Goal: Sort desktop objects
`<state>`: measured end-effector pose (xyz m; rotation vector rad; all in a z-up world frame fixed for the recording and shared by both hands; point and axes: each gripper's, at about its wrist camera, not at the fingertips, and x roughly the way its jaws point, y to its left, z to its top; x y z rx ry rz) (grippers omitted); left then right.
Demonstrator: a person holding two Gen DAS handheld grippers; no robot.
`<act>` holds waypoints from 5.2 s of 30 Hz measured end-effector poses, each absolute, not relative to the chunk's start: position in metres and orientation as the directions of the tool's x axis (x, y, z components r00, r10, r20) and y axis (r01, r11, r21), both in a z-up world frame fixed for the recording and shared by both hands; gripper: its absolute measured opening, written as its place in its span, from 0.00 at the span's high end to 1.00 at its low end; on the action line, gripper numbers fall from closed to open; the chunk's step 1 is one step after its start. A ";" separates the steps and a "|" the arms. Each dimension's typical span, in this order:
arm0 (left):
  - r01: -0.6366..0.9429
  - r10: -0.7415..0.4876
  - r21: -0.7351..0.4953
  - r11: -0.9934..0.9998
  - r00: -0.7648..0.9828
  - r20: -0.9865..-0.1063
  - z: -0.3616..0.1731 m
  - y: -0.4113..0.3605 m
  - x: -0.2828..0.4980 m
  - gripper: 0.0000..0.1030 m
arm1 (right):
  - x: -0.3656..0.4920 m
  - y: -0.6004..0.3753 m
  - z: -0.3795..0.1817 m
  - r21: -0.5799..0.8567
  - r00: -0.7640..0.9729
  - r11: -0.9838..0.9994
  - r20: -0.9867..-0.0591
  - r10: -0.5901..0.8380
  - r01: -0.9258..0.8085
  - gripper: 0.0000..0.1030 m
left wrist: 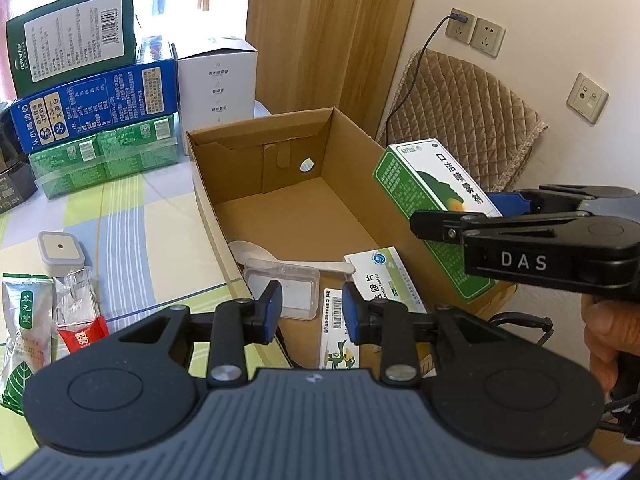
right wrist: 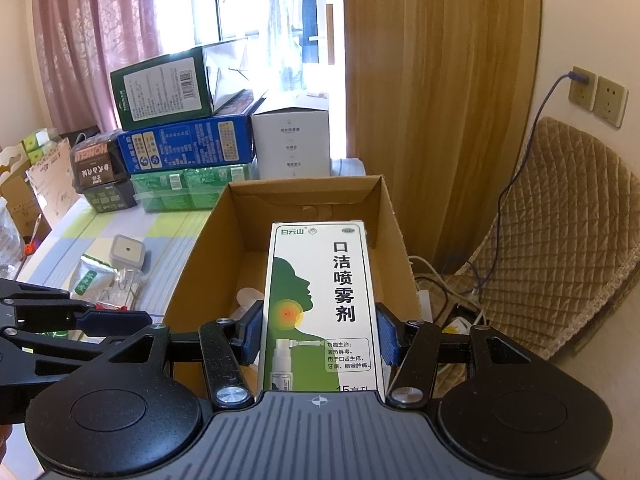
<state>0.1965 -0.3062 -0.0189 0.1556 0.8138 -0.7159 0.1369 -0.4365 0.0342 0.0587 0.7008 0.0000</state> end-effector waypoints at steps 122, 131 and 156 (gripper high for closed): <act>0.218 -0.218 -0.103 0.971 0.609 -0.763 -0.050 0.012 0.125 0.02 | 0.060 -0.197 -0.009 0.119 0.658 0.960 -0.706 0.261 -0.253 0.02; 0.236 -0.209 -0.080 0.968 0.595 -0.776 -0.061 0.013 0.150 0.02 | 0.085 -0.184 -0.025 0.125 0.642 0.957 -0.717 0.270 -0.262 0.02; 0.319 -0.239 -0.058 0.946 0.564 -0.791 -0.090 0.000 0.228 0.02 | 0.171 -0.180 -0.069 0.142 0.649 0.966 -0.718 0.251 -0.216 0.02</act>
